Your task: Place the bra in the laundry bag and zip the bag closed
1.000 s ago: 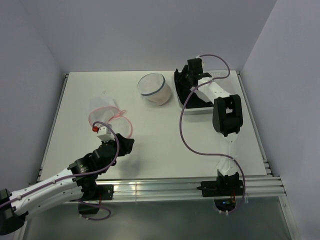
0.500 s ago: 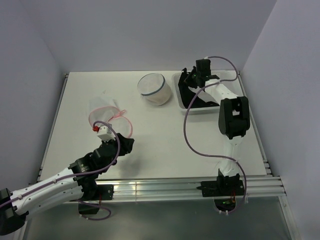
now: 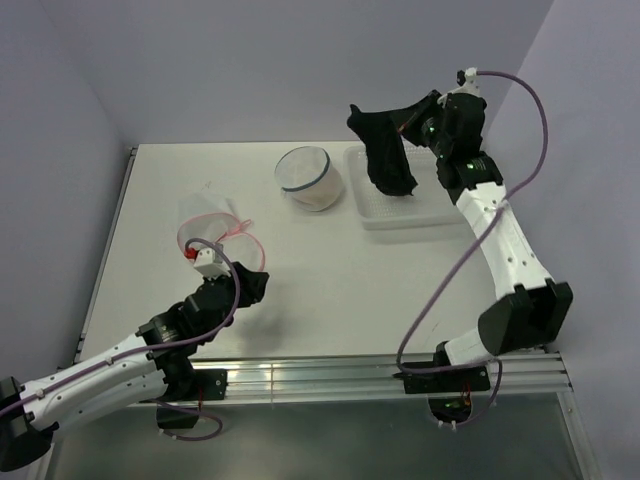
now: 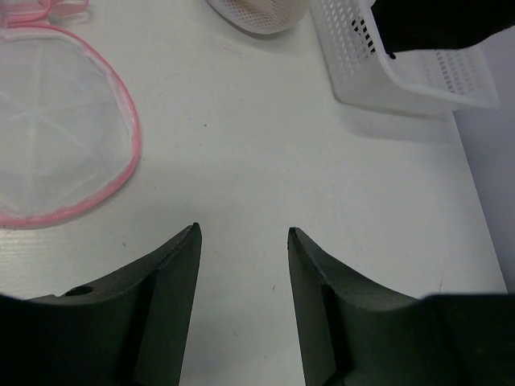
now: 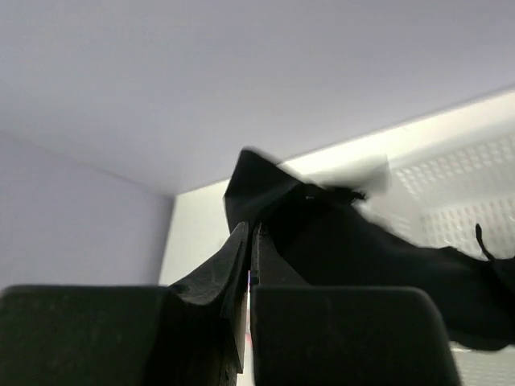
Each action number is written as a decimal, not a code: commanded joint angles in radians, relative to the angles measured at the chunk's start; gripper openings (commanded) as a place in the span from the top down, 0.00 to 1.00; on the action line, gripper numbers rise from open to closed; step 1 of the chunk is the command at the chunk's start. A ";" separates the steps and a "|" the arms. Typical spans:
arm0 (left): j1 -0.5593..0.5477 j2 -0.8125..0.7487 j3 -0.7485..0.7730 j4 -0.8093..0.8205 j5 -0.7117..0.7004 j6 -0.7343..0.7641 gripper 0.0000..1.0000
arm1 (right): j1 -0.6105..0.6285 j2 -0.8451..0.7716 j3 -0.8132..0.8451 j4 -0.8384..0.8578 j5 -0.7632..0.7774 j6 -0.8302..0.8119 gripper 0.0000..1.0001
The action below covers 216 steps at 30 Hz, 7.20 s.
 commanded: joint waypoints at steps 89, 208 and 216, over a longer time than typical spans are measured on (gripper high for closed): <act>0.008 0.283 -0.097 0.473 0.426 -0.065 0.52 | 0.689 -0.631 -1.144 0.232 0.457 0.272 1.00; 0.142 0.393 0.427 -0.321 -0.209 0.043 0.49 | 0.838 -0.768 -1.218 0.020 0.606 0.771 0.96; 0.470 0.454 0.498 -0.402 -0.185 0.089 0.47 | 0.839 -0.750 -1.186 0.049 0.566 0.710 0.98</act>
